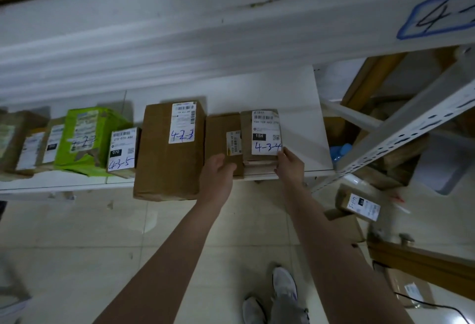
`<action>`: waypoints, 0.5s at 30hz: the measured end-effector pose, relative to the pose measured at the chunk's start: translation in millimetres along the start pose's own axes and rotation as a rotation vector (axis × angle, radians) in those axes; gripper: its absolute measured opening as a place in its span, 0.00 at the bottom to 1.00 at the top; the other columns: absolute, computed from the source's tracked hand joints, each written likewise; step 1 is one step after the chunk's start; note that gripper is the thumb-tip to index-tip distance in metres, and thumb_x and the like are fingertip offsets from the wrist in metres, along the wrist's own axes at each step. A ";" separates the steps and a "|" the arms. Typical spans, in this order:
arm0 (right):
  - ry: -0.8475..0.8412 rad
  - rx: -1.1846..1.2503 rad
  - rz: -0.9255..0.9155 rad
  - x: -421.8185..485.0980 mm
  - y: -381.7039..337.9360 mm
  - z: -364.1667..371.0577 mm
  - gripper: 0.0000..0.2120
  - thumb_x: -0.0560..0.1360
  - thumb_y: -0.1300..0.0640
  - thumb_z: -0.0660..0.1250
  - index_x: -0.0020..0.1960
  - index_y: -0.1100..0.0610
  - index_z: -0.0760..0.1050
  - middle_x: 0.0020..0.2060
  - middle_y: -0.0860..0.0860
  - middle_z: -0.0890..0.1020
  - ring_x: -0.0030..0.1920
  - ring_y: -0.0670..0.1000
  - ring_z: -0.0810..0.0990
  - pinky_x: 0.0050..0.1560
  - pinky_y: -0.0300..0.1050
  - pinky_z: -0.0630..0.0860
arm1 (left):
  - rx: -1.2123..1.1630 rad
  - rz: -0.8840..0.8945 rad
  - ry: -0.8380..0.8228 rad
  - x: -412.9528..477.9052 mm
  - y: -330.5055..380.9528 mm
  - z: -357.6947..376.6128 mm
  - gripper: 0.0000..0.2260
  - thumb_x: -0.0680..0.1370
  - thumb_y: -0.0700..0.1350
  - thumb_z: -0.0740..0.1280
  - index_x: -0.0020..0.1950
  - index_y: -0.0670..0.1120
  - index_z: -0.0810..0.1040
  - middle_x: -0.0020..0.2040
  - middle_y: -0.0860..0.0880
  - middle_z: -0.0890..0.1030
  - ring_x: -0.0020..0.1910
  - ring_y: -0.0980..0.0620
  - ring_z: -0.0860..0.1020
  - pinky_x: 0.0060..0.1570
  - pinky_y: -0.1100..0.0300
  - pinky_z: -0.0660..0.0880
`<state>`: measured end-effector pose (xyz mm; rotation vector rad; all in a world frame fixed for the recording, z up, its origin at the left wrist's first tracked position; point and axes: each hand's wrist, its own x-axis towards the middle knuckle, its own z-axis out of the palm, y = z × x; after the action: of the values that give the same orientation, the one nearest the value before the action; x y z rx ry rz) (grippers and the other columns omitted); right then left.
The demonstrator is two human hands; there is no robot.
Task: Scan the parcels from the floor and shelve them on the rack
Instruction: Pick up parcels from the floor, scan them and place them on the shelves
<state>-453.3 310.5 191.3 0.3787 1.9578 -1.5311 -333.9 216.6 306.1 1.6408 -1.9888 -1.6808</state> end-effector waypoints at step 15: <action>0.245 0.158 0.118 -39.3 123.9 -169.2 0.16 0.76 0.49 0.66 0.57 0.60 0.79 0.51 0.60 0.84 0.49 0.57 0.82 0.52 0.54 0.80 | 0.232 0.050 -0.313 -37.2 -21.1 120.7 0.05 0.80 0.41 0.66 0.45 0.50 0.74 0.47 0.48 0.77 0.50 0.48 0.76 0.52 0.52 0.74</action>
<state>-401.8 512.0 143.8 0.7672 1.9600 -1.6297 -379.2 327.9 262.0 1.4457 -2.4296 -1.8459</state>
